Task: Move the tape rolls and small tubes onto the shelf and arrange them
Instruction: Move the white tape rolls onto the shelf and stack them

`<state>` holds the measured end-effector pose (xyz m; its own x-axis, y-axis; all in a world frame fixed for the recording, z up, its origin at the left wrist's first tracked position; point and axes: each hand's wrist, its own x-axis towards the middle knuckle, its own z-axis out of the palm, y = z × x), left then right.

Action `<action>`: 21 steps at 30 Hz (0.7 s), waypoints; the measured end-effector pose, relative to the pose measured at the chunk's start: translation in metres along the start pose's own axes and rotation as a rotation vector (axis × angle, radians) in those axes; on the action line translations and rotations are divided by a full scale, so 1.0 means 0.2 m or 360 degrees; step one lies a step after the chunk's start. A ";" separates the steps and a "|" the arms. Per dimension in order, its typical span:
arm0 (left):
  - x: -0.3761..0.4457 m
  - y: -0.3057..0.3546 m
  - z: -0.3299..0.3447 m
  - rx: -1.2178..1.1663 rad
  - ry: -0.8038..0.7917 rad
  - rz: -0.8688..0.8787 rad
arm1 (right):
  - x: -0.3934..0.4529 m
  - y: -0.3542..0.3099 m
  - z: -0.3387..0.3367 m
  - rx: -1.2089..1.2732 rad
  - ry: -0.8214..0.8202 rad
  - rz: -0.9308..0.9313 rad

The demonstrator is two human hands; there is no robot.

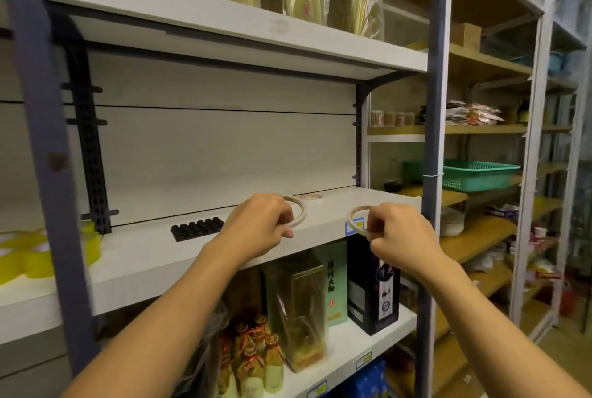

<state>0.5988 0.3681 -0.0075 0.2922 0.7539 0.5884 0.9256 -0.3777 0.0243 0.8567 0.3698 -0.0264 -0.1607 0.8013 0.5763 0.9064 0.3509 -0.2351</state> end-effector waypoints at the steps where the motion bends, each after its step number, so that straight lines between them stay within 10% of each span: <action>1: 0.04 -0.01 0.03 0.0001 0.0007 -0.0006 | 0.03 0.03 0.02 0.0008 -0.0005 -0.0002; 21: 0.79 -0.44 0.46 0.0098 -0.0022 -0.0025 | 0.94 0.32 0.51 0.0038 -0.0002 -0.0206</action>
<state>0.5859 0.5689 0.0087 0.2801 0.7670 0.5774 0.9432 -0.3320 -0.0165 0.8442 0.5917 -0.0128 -0.2760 0.7491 0.6022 0.8686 0.4626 -0.1774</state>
